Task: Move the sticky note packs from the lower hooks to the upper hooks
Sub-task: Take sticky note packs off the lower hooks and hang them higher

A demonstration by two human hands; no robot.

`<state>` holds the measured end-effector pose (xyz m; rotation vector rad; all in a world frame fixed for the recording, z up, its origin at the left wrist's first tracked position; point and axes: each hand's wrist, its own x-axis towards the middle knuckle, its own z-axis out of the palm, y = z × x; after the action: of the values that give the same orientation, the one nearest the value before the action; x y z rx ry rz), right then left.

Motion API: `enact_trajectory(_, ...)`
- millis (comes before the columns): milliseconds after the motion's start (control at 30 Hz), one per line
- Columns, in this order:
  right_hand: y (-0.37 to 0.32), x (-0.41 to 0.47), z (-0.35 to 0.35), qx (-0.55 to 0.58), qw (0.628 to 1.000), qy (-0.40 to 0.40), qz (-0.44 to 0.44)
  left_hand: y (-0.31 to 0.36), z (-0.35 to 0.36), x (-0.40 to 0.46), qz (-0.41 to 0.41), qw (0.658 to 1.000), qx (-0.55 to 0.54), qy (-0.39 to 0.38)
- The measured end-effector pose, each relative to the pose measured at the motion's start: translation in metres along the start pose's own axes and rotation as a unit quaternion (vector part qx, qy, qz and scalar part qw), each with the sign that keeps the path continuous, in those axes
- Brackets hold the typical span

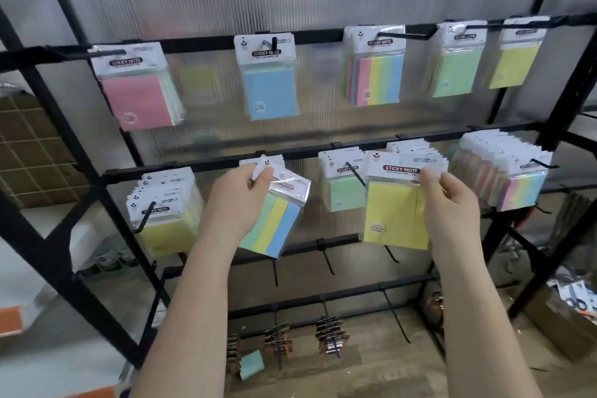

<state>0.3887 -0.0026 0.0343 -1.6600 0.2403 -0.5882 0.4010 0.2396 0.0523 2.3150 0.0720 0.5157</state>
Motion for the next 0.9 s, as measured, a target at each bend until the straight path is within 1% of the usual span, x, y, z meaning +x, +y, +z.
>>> enact_trajectory(167,0.002,0.032,-0.023,0.001,1.0,-0.008,-0.029,0.034,0.02,0.007,0.023,0.997,-0.049,0.057)
enact_trajectory(300,0.004,0.066,-0.045,0.002,0.999,-0.029,-0.033,0.069,0.046,0.01,0.035,0.992,-0.063,0.108)
enact_trajectory(400,0.007,0.091,-0.061,-0.019,0.998,-0.039,-0.044,0.092,0.069,0.013,0.046,0.985,-0.091,0.14)
enact_trajectory(633,0.019,0.14,-0.087,-0.008,0.993,-0.106,-0.051,0.142,0.101,0.016,0.048,0.97,-0.119,0.207)
enact_trajectory(767,0.02,0.156,-0.09,-0.01,0.99,-0.134,-0.052,0.162,0.104,0.027,0.071,0.956,-0.159,0.235)
enact_trajectory(900,0.023,0.163,-0.089,-0.019,0.989,-0.135,-0.062,0.185,0.1,0.042,0.107,0.934,-0.196,0.279)
